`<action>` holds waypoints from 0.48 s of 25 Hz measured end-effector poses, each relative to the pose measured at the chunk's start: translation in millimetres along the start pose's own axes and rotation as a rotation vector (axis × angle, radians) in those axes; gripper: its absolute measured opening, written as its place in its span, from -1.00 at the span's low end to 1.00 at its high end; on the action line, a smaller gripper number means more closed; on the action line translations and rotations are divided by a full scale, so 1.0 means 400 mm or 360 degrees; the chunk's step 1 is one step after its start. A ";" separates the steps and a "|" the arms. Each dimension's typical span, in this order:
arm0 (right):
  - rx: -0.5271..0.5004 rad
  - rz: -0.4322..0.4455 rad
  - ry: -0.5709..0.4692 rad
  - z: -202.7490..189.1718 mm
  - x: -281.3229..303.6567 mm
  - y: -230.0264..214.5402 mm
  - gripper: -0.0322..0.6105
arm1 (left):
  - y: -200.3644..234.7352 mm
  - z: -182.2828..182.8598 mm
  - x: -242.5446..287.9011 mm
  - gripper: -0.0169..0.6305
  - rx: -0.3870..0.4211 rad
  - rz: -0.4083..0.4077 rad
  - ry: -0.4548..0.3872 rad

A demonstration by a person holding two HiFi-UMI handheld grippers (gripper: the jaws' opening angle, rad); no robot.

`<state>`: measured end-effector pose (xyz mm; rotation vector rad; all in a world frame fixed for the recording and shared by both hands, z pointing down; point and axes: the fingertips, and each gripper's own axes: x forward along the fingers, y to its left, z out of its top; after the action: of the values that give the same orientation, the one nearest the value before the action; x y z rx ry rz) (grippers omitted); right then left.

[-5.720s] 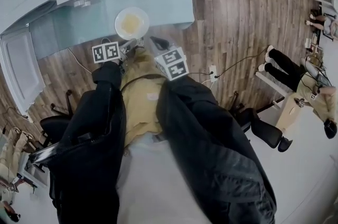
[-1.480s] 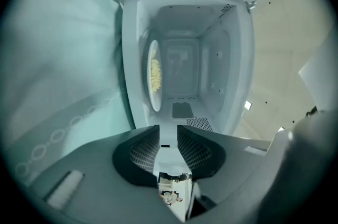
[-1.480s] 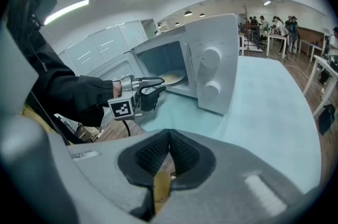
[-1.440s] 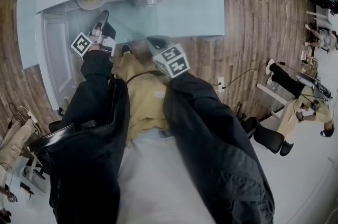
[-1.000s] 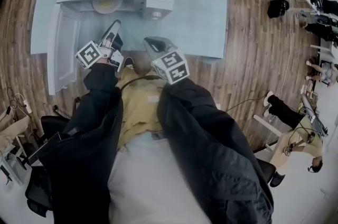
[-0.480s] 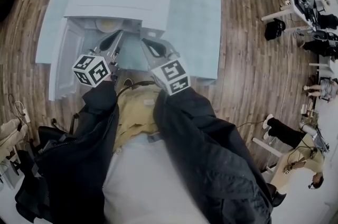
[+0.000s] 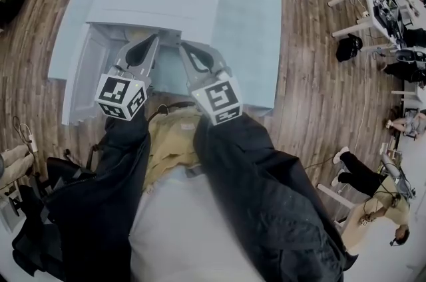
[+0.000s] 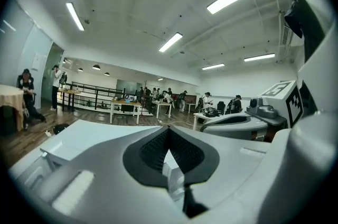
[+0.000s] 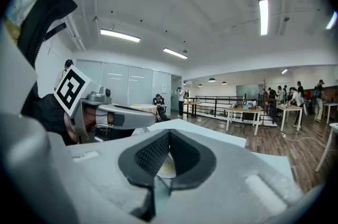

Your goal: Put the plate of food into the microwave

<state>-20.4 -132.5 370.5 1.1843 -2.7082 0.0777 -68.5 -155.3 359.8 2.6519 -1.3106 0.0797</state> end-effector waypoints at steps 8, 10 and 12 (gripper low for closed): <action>0.0017 -0.0047 -0.0062 0.032 -0.005 -0.017 -0.92 | -0.010 0.027 -0.008 -0.95 0.0156 0.0048 0.0007; 0.0019 -0.0053 -0.0065 0.032 -0.004 -0.018 -0.92 | -0.012 0.025 -0.008 -0.95 0.0172 0.0049 0.0016; 0.0021 -0.0060 -0.0066 0.030 -0.004 -0.019 -0.92 | -0.013 0.021 -0.007 -0.95 0.0178 0.0048 0.0024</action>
<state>-15.7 -137.8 358.0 1.2539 -2.7238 0.0665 -66.3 -151.5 350.6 2.7177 -1.3802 0.1821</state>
